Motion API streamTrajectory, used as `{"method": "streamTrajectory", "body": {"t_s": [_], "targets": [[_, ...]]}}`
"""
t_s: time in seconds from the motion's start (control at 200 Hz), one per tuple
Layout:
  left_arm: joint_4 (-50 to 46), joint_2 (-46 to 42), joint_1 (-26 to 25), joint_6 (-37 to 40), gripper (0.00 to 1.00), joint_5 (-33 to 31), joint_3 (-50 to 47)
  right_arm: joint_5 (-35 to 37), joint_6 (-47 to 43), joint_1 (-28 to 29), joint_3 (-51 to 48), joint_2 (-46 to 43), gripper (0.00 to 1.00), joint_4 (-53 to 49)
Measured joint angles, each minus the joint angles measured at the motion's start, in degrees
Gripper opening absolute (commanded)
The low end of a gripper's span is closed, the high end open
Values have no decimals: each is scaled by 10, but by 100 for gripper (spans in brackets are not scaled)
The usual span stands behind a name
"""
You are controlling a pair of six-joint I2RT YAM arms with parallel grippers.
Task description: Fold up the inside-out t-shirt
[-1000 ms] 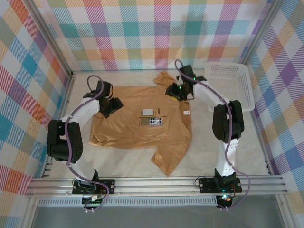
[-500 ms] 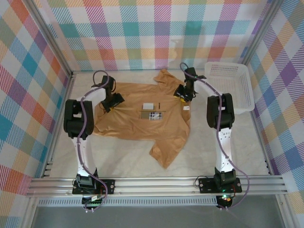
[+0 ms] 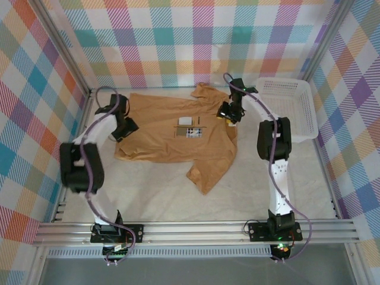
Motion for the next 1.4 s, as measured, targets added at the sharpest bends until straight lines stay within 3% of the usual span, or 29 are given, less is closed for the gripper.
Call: {"method": "streamTrajectory", "body": {"t_s": [0.045,0.14,0.26,0.4,0.605,0.78,1.165,1.33,1.4], "targets": [[-6,-45,10,0,45,-7,-27,-4,0,12,-64,-56,43,12],[-7,-90,38,-2,44,-8,-76,-13,1,35,-181,-174,41,41],[-7,-64,66,-2,46,-1,-108,-24,2,62,-279,-273,41,69],[-4,-20,79,-2,47,10,-110,-36,7,78,-385,-328,43,85],[10,28,82,-2,43,21,-107,-36,15,111,-497,-366,44,73],[22,53,82,-2,17,23,-102,-40,29,139,-547,-400,44,68],[22,17,83,-3,14,5,-102,-73,111,258,-614,-403,49,97],[21,-2,83,-7,0,2,-105,-77,138,296,-612,-372,49,120],[20,-5,83,-6,0,1,-108,-76,146,301,-607,-347,43,129]]}}
